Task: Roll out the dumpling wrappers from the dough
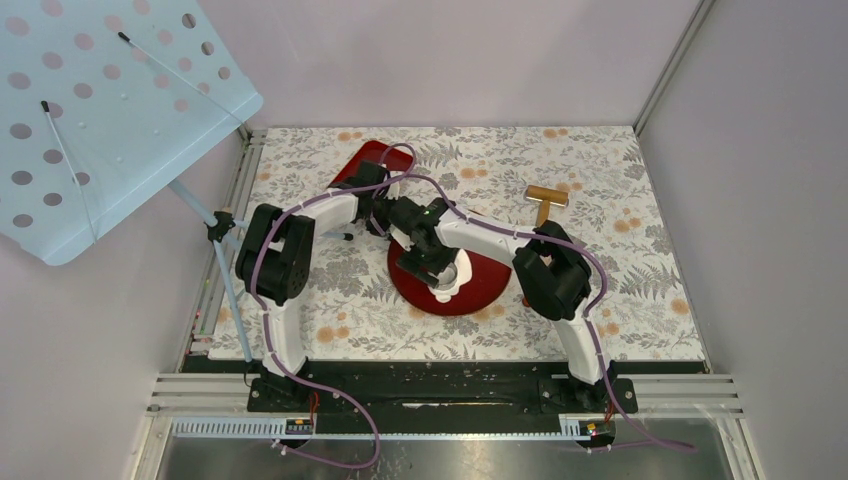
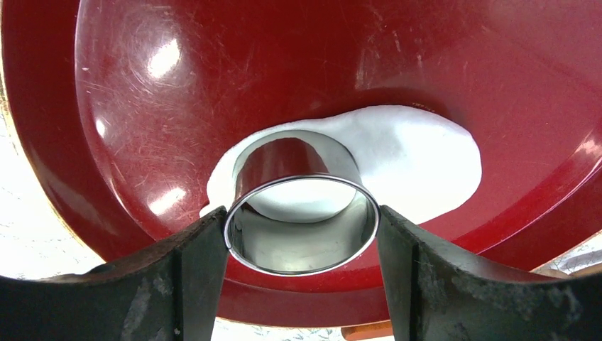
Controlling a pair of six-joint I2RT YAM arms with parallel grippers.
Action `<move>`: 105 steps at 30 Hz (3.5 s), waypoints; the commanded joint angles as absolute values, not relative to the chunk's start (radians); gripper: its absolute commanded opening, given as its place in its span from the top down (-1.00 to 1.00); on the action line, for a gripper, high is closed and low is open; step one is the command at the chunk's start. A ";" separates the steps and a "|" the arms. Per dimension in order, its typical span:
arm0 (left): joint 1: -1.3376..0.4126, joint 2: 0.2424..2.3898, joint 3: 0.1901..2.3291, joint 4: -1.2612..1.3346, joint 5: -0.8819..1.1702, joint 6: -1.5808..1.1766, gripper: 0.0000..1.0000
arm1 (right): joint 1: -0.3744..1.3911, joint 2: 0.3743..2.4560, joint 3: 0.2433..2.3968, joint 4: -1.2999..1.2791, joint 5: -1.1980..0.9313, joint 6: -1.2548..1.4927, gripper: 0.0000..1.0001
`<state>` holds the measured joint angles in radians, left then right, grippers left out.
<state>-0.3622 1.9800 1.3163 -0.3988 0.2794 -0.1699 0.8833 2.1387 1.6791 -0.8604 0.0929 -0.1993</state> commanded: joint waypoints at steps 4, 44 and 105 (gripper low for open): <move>-0.380 2.024 1.335 -0.463 0.255 -0.178 1.00 | 0.930 2.228 1.645 -0.728 -0.067 -0.141 0.15; -0.394 2.045 1.314 -0.427 0.297 -0.194 1.00 | 0.815 2.018 1.454 -0.588 -0.151 -0.047 0.19; -0.394 2.045 1.315 -0.426 0.296 -0.193 1.00 | 0.576 1.851 1.382 -0.551 -0.449 -0.100 0.03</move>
<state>-0.3832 1.9976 1.3293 -0.4023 0.3111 -0.1898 0.5896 1.9190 1.3788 -0.5617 -0.3660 -0.0898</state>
